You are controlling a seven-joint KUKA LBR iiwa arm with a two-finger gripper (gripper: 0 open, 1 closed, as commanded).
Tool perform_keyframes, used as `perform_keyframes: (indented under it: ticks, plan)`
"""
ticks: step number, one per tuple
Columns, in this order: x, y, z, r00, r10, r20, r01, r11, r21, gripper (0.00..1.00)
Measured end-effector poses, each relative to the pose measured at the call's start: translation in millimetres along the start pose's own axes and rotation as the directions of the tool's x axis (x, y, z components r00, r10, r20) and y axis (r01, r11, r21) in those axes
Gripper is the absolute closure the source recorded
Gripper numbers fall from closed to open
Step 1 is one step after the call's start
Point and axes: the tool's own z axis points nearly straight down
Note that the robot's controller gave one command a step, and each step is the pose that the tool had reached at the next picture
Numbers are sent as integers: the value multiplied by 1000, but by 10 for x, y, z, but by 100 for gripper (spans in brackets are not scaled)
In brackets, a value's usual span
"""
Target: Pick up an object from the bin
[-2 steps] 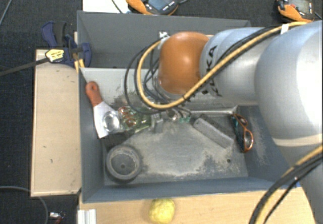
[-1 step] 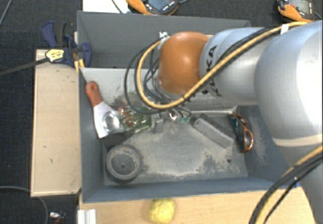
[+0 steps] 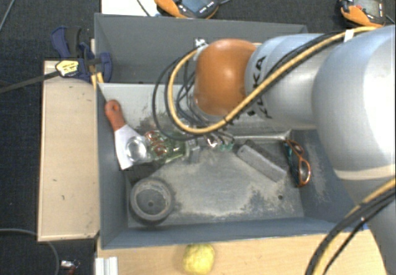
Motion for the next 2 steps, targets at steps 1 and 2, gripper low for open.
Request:
perform_keyframes:
  ticks: [1,2]
  plan:
    - [0,0,0,1000,0,0,0,1000,0,100]
    - [0,0,0,1000,1,0,-1,1000,0,100]
